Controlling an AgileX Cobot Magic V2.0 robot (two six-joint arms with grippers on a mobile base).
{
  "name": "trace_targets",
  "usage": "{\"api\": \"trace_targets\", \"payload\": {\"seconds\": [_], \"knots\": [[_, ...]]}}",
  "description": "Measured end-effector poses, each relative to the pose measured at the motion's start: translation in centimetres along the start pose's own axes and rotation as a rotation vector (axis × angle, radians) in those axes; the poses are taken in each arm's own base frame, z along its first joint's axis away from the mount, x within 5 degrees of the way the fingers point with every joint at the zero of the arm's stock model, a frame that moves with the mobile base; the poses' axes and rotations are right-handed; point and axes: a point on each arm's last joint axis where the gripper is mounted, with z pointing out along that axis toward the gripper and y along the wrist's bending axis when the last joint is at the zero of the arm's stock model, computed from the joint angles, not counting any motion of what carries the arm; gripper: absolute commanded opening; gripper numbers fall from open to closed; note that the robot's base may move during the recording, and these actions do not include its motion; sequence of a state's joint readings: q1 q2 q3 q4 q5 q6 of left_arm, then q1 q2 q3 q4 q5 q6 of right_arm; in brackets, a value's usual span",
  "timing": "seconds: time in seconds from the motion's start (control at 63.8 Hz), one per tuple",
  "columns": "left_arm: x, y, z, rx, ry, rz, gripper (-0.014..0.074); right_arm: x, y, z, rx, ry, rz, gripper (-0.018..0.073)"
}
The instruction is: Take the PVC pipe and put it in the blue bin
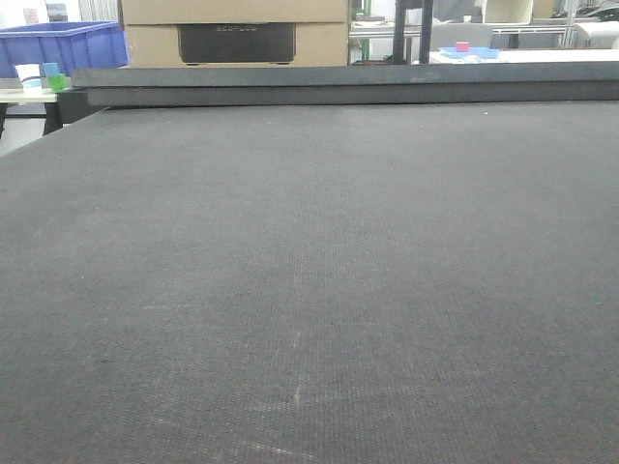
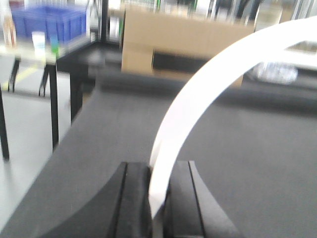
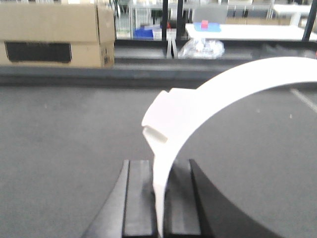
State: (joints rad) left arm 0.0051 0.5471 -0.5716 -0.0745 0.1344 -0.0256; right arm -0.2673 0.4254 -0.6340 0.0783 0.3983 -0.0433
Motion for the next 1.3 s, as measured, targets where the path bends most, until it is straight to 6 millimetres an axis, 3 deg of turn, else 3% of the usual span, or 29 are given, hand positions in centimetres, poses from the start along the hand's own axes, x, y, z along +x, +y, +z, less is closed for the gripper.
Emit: {"api": "trace_targets", "payload": {"seconds": [1.301], "knots": [[-0.39,-0.04,-0.72,0.003,-0.037,0.005,-0.0111,-0.09,0.01,-0.34,0.0,-0.016,-0.002,-0.0169]]}}
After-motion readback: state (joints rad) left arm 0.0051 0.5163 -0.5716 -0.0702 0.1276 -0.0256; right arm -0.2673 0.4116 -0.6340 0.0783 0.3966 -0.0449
